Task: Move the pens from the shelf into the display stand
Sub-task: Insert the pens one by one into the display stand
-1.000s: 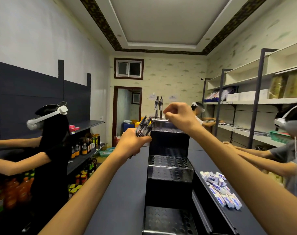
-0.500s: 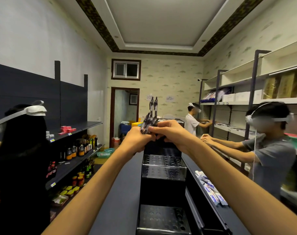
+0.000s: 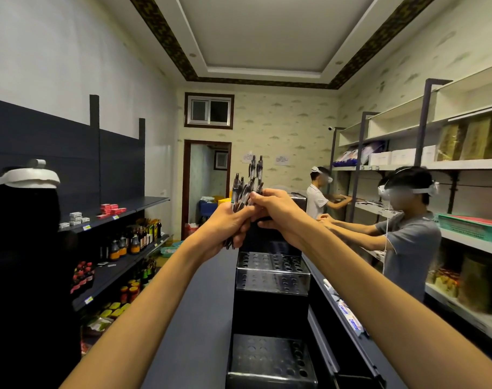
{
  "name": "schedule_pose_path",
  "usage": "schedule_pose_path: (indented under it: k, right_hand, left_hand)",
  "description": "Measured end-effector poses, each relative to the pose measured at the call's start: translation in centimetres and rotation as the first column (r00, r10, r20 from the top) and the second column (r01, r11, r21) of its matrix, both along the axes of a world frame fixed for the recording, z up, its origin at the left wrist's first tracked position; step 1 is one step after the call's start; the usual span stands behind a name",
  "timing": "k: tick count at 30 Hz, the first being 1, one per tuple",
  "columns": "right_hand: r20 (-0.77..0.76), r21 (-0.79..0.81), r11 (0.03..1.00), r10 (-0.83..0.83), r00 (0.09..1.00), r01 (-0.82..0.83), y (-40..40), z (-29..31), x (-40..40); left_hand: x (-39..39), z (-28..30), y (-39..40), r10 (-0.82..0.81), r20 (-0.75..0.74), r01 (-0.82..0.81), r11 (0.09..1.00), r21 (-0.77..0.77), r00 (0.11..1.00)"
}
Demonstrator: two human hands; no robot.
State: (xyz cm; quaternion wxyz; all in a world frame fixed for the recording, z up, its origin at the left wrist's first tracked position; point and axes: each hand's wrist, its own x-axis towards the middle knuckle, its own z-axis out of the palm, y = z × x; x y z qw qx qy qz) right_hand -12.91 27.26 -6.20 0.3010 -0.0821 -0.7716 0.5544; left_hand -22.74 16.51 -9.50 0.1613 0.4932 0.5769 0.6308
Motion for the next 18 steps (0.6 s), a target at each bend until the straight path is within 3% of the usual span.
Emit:
schedule_pose_path:
  k: [6,10,13,18]
  right_hand:
    - [-0.242,-0.124,0.989,-0.105,0.965,0.076,0.5,2.2,-0.2]
    - [-0.359,0.107,0.907,-0.347,0.866,0.408,3.5,5.4,0.3]
    - [-0.367,0.149,0.882,-0.371,0.853,0.447,4.6,7.2,0.0]
    - [-0.351,0.264,0.818,-0.412,0.841,0.511,5.5,8.2,-1.7]
  left_hand:
    - [-1.1,0.0,-0.7,-0.009,0.046,0.011,1.0,-0.029,0.999]
    - [-2.7,-0.5,-1.2,0.242,0.031,-0.242,0.97,-0.018,0.97]
    - [-3.6,-0.5,-1.8,0.33,0.032,-0.326,0.941,-0.086,0.944]
    - [-3.6,-0.4,-2.2,0.372,-0.156,-0.392,0.912,-0.123,0.915]
